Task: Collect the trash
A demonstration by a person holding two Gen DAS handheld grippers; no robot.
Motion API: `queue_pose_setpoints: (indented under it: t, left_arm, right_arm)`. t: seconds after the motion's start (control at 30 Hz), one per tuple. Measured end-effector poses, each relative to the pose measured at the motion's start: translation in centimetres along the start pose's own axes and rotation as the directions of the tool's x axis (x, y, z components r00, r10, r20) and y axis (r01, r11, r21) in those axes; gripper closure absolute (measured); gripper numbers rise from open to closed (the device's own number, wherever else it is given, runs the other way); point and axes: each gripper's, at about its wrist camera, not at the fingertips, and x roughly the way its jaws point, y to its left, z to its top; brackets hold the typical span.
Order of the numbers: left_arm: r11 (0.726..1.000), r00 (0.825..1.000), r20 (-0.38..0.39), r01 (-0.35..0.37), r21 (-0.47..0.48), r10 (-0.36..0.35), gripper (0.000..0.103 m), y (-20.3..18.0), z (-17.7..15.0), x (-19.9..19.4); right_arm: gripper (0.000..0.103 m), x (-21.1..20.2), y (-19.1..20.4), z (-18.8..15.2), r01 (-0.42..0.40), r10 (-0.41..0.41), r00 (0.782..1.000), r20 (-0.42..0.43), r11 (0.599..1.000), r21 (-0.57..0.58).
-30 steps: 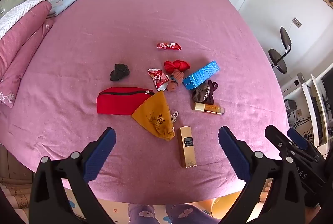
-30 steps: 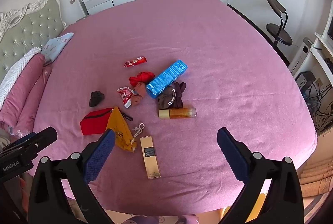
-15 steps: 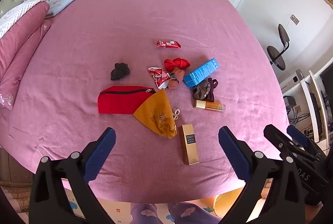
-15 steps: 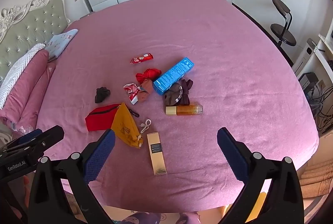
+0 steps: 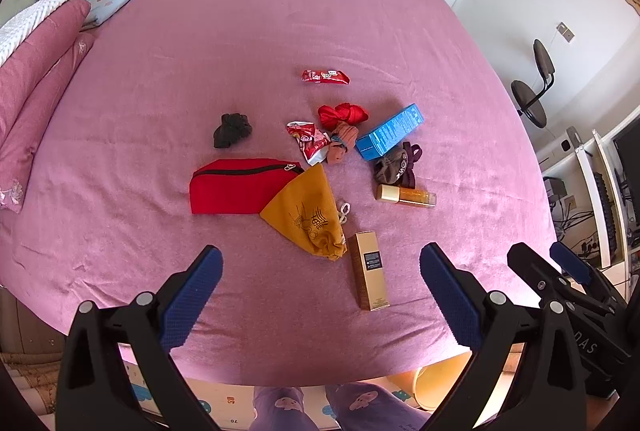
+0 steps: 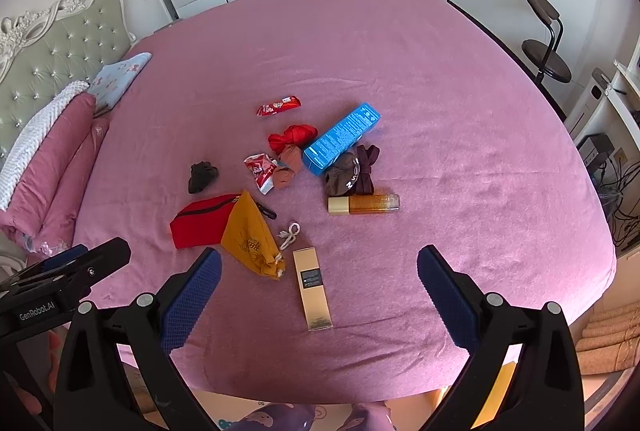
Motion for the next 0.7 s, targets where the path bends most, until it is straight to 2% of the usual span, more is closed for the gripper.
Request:
queue_pose_setpoints:
  t: [0.7]
  left_arm:
    - [1.0,1.0,-0.011,0.0,0.007,0.0,0.004,0.07,0.43,0.4]
  right_arm:
    - [0.009,0.05,-0.1,0.68,-0.011,0.011,1.0,-0.002,1.0,0.0]
